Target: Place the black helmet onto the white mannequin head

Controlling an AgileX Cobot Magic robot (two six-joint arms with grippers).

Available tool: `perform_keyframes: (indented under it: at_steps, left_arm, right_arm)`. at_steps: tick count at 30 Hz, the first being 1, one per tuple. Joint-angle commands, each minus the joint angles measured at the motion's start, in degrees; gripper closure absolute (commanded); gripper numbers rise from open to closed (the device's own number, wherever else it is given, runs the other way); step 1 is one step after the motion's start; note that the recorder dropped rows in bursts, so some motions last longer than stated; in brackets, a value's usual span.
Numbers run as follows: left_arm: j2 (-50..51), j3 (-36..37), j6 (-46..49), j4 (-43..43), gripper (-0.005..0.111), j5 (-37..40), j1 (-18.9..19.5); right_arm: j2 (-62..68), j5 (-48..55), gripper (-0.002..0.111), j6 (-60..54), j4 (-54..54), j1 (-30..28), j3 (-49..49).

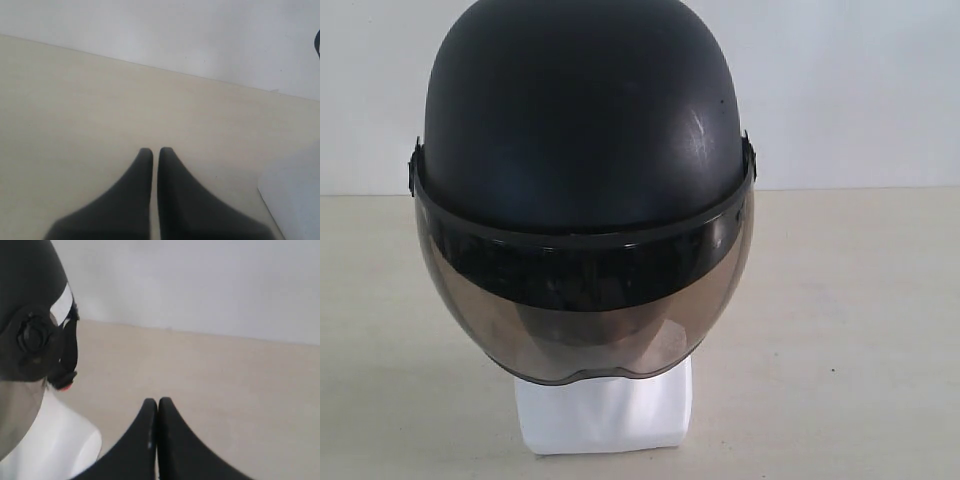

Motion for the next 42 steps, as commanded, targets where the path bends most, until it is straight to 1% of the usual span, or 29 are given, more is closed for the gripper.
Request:
perform_keyframes:
  at_steps: [1,4,8,10,11,13,14,16,21,24,28,31,35,42]
  left_arm:
    - [-0.2,0.2,0.4,-0.3,0.102,-0.1,0.1]
    - [-0.2,0.2,0.4,-0.3,0.102,-0.1,0.1]
    - [-0.2,0.2,0.4,-0.3,0.102,-0.1,0.1]
    - [-0.2,0.2,0.4,-0.3,0.102,-0.1,0.1]
    - [-0.2,0.2,0.4,-0.3,0.102,-0.1,0.1]
    - [-0.2,0.2,0.4,-0.3,0.102,-0.1,0.1]
    - [-0.2,0.2,0.4,-0.3,0.102,-0.1,0.1]
    - [-0.2,0.2,0.4,-0.3,0.102,-0.1,0.1]
    - [-0.2,0.2,0.4,-0.3,0.102,-0.1,0.1]
    - [-0.2,0.2,0.4,-0.3,0.102,-0.1,0.1]
    - [-0.2,0.2,0.4,-0.3,0.102,-0.1,0.1]
    - [-0.2,0.2,0.4,-0.3,0.102,-0.1,0.1]
    - [-0.2,0.2,0.4,-0.3,0.102,-0.1,0.1]
    - [-0.2,0.2,0.4,-0.3,0.102,-0.1,0.1]
  right_arm:
    - [-11.5,-16.3,0.108,-0.2,-0.1,0.0,11.6]
    - [-19.2,-21.1,0.108,-0.3,-0.1,0.0,18.4]
    - [-25.6,-21.7,0.108,-1.1,-0.1,-0.2,24.3]
    - [-27.6,-21.8,0.108,-1.0,-0.1,-1.9,27.1]
    - [-29.0,-21.9,0.108,0.8,-0.1,-4.8,28.9]
    - [-30.0,-21.3,0.108,3.4,-0.1,-7.3,28.9]
    - [-30.4,-19.0,0.108,3.8,-0.7,-8.9,28.9]
    - [-30.5,-18.0,0.108,5.2,-3.5,-10.4,28.9]
    - [-30.5,-16.8,0.108,9.5,-15.2,-13.4,28.9]
    - [-30.5,-15.3,0.108,11.8,-17.4,-13.8,28.9]
    - [-30.5,-9.3,0.108,15.3,-17.1,-13.8,28.9]
    - [-30.5,-5.2,0.108,14.1,-17.4,-13.8,28.9]
    - [-30.5,3.3,0.108,14.1,-17.4,-13.8,28.9]
    - [-30.5,4.6,0.108,16.7,-17.4,-13.7,28.9]
